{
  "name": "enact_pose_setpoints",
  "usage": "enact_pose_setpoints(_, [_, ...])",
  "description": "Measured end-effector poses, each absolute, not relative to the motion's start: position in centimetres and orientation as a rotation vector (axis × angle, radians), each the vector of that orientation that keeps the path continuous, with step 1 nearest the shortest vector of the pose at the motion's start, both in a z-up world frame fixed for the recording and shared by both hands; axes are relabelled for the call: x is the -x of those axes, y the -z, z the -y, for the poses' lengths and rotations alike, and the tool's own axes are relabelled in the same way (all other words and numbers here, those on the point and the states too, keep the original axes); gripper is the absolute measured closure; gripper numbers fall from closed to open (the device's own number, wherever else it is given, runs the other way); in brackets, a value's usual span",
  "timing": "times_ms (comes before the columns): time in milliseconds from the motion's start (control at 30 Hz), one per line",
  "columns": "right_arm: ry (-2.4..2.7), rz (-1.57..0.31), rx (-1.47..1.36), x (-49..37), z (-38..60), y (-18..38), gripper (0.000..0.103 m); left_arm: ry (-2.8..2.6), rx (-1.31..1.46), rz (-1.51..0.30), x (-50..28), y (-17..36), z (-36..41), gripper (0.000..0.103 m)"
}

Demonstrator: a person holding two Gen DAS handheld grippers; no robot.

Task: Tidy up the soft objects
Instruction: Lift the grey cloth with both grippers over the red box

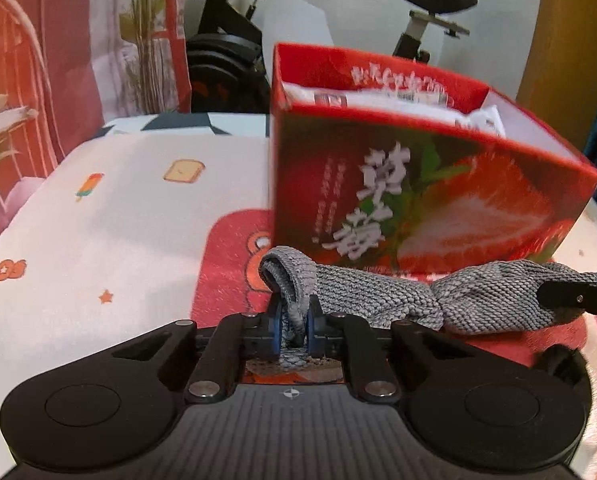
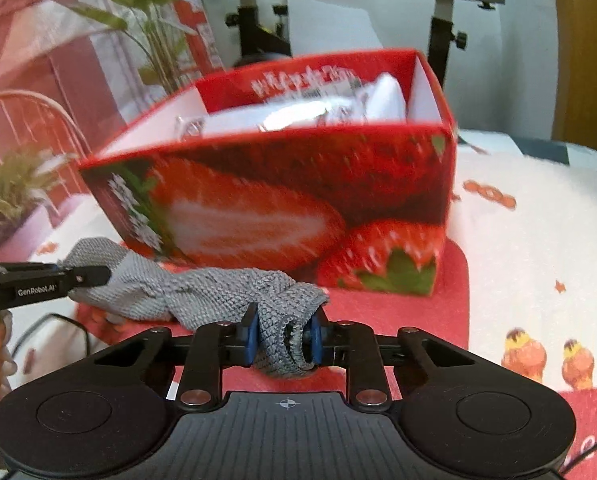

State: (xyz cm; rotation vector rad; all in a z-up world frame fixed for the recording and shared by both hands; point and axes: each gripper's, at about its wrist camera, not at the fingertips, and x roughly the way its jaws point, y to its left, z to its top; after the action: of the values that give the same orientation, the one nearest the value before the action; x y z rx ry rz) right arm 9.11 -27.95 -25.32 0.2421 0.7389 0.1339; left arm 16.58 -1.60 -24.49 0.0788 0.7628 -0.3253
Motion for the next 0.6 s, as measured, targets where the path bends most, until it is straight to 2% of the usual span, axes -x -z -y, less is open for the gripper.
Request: enact_pose_setpoints(600, [-0.204, -0.596, -0.191, -8.0, 27.4, 19.7, 0.081, 0.320, 0.022, -0.627, -14.8, 19.4, -0.6, 0.091])
